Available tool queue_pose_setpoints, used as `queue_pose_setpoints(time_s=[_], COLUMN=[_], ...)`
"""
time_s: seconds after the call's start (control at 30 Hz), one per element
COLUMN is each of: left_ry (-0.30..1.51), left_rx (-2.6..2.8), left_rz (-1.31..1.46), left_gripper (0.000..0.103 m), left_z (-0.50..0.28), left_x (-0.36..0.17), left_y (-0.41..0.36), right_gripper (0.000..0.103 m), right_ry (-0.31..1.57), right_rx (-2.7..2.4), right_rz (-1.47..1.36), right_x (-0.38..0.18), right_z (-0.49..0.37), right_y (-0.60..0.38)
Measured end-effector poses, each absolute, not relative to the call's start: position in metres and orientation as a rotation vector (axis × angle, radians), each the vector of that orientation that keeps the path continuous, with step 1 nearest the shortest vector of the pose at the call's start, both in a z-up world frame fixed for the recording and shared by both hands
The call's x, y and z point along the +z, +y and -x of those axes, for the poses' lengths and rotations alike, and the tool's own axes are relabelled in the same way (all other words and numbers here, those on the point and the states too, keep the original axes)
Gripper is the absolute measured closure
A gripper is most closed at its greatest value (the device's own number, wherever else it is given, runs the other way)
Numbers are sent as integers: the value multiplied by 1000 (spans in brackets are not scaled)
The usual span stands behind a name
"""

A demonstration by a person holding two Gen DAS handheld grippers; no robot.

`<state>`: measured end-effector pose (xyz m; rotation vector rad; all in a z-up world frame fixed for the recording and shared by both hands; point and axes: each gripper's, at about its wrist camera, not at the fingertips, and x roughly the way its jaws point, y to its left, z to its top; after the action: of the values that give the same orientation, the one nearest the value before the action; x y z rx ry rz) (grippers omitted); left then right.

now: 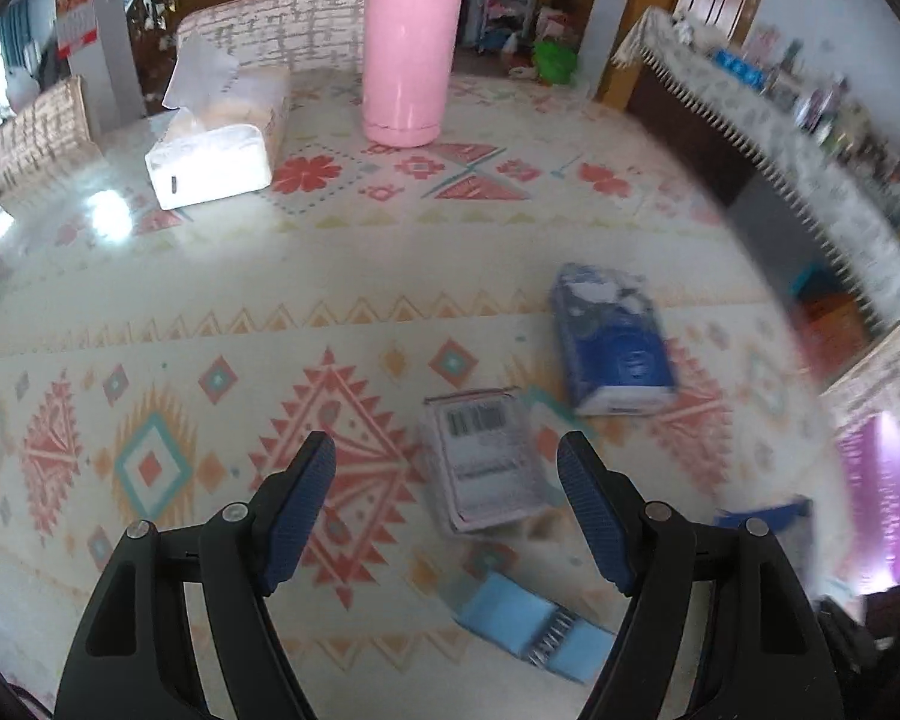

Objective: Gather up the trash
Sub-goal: 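Grasp the white barcode box with the left tool while the right tool holds the toothpaste box, then carry both boxes to the pink basket and open both tools over it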

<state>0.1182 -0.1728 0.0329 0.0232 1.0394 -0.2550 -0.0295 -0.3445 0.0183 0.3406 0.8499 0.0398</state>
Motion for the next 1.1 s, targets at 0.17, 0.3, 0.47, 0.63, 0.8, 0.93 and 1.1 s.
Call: queue_pose_setpoints(time_s=[0.17,0.3,0.47,0.63,0.8,0.93,1.1], left_ry=[1103,1041,956,918,863,826,805], left_rx=[-284,-319,-371,-400,-391,-389,-401], left_rz=[2,23,32,16,-29,-49,-67], left_gripper=[70,70,70,69,69,69,69], left_z=[-113,-82,-41,-4,29,48,57], left_x=[22,43,78,95,106,114,123], left_y=[-163,-151,-137,-122,-111,-103,-103], right_gripper=[68,68,69,69,69,69,69], right_ry=[849,839,811,793,762,729,730], right_rx=[42,36,29,23,-10,-47,-15], right_rz=[-345,-351,-353,-364,-383,-411,-408], right_x=[18,20,23,24,27,31,42], right_z=[30,32,36,37,42,51,69], right_y=[-345,-348,-350,-354,-362,-370,-369])
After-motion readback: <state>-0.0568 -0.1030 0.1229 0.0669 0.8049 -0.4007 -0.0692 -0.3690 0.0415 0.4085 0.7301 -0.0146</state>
